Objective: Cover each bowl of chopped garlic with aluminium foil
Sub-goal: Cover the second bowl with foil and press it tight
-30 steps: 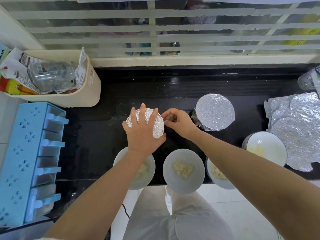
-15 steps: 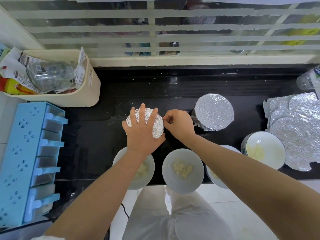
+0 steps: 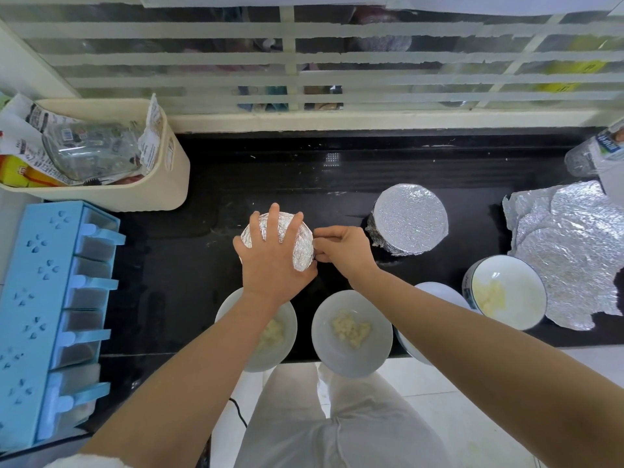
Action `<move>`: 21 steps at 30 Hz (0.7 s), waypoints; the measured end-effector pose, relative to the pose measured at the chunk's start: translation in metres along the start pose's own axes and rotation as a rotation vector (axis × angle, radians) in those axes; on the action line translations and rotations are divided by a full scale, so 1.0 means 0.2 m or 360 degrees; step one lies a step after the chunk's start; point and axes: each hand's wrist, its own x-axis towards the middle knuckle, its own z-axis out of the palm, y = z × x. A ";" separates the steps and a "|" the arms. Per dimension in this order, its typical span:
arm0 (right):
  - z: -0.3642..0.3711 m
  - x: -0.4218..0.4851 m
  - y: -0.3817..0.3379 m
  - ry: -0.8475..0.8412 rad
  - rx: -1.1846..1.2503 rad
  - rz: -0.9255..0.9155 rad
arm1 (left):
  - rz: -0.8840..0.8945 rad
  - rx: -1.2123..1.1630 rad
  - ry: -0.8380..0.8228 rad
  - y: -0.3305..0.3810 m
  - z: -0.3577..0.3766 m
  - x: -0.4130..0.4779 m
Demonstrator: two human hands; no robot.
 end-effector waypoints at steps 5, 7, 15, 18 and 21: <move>0.00 -0.02 -0.03 -0.0091 0.0124 0.0087 | 0.0014 -0.0001 -0.0009 0.00 -0.01 0.00; 0.00 -0.01 -0.04 -0.0101 0.0096 0.0106 | 0.0013 -0.0003 -0.0012 0.00 -0.01 0.00; -0.04 0.01 -0.05 -0.0175 0.0192 0.0214 | 0.0027 0.0004 -0.0032 0.00 -0.02 0.00; -0.06 0.02 -0.07 -0.0233 0.0125 0.0178 | 0.0064 0.0014 -0.0044 -0.01 -0.02 0.01; -0.08 0.06 -0.11 -0.0348 -0.0198 0.0029 | 0.0074 0.0020 -0.0066 -0.01 -0.02 0.00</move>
